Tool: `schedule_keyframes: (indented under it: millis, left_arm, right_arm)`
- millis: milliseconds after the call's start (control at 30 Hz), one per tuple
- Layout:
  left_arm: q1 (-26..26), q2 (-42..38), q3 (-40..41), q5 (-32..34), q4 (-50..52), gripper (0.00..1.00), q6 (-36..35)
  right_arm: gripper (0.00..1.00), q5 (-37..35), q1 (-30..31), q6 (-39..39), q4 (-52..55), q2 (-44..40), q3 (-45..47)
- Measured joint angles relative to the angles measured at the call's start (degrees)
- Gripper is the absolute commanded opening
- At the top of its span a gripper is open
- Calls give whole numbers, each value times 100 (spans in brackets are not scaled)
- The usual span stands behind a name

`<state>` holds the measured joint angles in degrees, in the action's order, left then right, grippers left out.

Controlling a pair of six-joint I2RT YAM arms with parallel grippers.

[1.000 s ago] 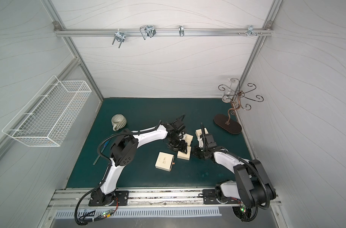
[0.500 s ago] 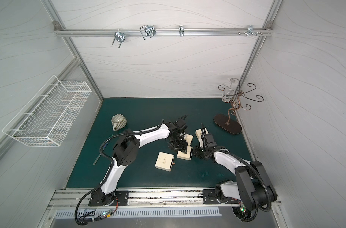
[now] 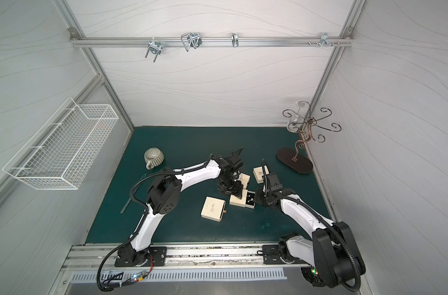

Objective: Take out the earrings from the drawer-style jewelry box
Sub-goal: Open the drawer in the jewelry box.

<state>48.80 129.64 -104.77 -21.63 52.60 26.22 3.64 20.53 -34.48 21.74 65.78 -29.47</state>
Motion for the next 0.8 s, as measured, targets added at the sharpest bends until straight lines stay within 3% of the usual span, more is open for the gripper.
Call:
schedule_keyframes:
  millis: [67,200,800]
  left_arm:
    - [0,0,0,0,0,66,0]
    - [2,0,0,0,-2,66,0]
    - [0,0,0,-4,-4,66,0]
  right_arm:
    - [28,-63,7,39,24,-103,0]
    - [32,-293,291,111,15,-404,-7]
    - [31,-518,1113,444,-63,-37,-184]
